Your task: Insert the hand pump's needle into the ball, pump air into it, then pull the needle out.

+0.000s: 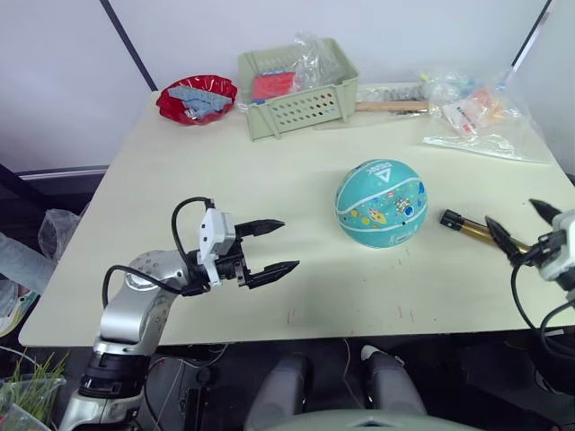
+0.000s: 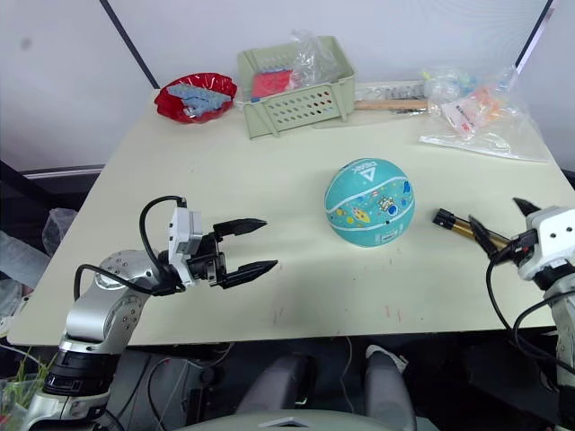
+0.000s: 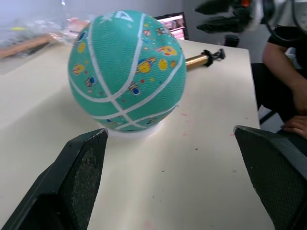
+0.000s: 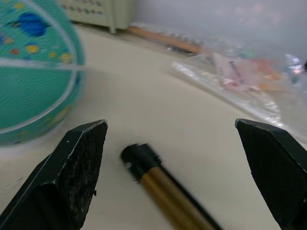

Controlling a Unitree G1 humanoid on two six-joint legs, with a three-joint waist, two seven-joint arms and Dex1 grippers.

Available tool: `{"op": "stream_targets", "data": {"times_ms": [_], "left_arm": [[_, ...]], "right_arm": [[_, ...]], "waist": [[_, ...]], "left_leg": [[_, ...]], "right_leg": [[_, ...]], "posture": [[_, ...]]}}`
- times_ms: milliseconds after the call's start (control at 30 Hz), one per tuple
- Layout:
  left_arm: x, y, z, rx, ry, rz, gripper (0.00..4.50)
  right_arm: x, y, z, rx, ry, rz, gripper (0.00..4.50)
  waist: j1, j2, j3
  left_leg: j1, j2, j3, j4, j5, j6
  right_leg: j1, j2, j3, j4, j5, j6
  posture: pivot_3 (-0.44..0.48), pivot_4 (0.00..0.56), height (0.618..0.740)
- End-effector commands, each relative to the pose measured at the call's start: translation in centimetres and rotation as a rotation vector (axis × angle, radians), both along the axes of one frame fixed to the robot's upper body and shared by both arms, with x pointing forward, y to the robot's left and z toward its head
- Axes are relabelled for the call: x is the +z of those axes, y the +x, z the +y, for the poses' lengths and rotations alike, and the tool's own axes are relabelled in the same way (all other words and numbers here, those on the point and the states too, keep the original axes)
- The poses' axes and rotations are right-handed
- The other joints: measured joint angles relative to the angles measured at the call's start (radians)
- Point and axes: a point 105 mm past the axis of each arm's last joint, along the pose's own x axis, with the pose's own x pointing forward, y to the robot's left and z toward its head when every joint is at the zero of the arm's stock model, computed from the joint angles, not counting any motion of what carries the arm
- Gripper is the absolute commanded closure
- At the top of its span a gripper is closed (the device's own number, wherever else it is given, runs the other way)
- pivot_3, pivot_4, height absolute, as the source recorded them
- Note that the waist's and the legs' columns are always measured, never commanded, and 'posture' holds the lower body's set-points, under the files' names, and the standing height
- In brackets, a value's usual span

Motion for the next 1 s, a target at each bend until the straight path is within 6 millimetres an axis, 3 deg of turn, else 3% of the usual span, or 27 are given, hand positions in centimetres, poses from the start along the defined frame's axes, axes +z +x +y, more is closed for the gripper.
{"op": "stream_targets", "data": {"times_ms": [33,433,733,1000], "left_arm": [[-0.2,0.2,1.8,0.138,-0.031,-0.050,0.00],[-4.9,-1.7,6.9,0.415,0.009,0.042,0.00],[-6.5,-3.3,8.7,0.465,0.104,0.027,0.00],[-7.1,-3.3,9.0,0.460,0.123,0.035,0.00]], "right_arm": [[-1.0,-1.6,1.4,0.141,-0.008,0.038,0.02],[-5.0,-5.4,0.6,0.253,0.044,0.166,0.02],[-4.8,-7.2,-1.7,0.244,0.033,0.158,0.02],[-4.7,-6.9,-1.6,0.255,0.036,0.144,0.02]], "waist": [[0.000,0.000,0.000],[0.005,0.000,0.000],[0.005,-0.001,0.000],[0.005,-0.001,0.000]], "left_leg": [[0.000,0.000,0.000,0.000,0.000,0.000],[0.002,0.000,0.000,0.000,0.000,0.000],[0.003,0.001,0.001,0.000,0.000,0.000],[0.007,0.002,0.001,0.000,0.000,0.000]], "right_leg": [[0.000,0.000,0.000,0.000,0.000,0.000],[0.001,-0.001,0.000,0.000,0.000,0.000],[0.002,-0.003,0.001,-0.001,0.000,-0.001],[0.005,-0.003,0.001,-0.001,-0.001,-0.001]], "posture": [[0.000,0.150,0.740],[0.000,0.150,0.740],[0.000,0.150,0.740],[0.000,0.150,0.740]]}}
